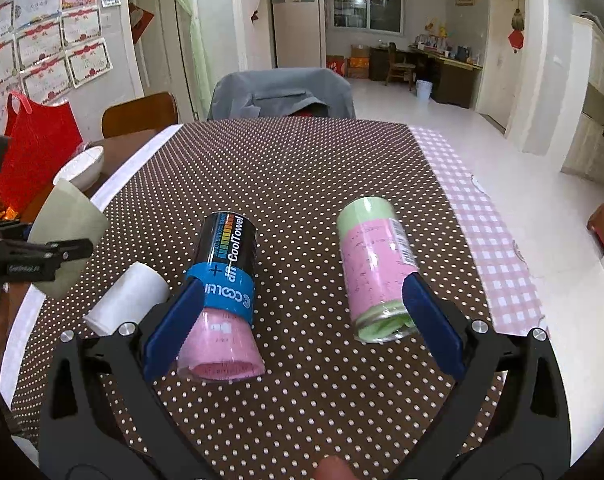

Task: Flip cup upside down
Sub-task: 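Lift the pale green cup with the left tool and rotate it upright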

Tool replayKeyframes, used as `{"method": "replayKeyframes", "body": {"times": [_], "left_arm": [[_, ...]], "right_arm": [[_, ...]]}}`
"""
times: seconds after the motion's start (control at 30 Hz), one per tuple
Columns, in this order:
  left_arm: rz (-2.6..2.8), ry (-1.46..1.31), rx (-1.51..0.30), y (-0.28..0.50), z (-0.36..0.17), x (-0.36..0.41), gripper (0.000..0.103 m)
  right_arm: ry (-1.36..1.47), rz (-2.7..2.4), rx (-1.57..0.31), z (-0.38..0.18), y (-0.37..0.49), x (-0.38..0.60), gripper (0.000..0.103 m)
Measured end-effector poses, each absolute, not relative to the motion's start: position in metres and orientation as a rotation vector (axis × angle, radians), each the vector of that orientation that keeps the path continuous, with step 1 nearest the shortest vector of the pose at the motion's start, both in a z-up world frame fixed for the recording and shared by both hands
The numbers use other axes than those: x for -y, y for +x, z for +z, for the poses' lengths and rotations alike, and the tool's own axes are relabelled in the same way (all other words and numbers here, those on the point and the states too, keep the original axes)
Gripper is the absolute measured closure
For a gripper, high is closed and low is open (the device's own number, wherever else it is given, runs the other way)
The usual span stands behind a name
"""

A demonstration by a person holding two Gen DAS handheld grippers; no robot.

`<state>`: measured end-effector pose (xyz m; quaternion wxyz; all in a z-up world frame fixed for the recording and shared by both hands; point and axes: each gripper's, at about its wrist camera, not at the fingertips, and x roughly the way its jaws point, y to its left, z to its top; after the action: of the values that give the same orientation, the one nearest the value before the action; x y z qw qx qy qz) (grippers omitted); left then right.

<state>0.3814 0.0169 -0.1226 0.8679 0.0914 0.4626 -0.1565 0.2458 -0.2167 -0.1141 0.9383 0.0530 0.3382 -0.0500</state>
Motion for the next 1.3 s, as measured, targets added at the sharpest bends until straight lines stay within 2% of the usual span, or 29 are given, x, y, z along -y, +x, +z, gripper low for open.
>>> {"method": "replayKeyframes", "body": {"times": [0.2,0.5,0.9,1.3], "left_arm": [[-0.382,0.210,-0.935,0.328,-0.104,0.008,0.027],[-0.450,0.211,-0.933,0.268,-0.107,0.041,0.027],[-0.517,0.206,-1.017,0.227,-0.145,0.077,0.027],[-0.536,0.197,-1.072,0.218,-0.180,0.097,0.026]], "right_arm": [[0.132,-0.115,-0.665,-0.104,0.216,0.228,0.006],[0.160,-0.140,-0.655,-0.102,0.179,0.248,0.006],[0.211,-0.175,-0.674,-0.117,0.149,0.274,0.006],[0.220,-0.182,-0.688,-0.123,0.138,0.282,0.006]]}}
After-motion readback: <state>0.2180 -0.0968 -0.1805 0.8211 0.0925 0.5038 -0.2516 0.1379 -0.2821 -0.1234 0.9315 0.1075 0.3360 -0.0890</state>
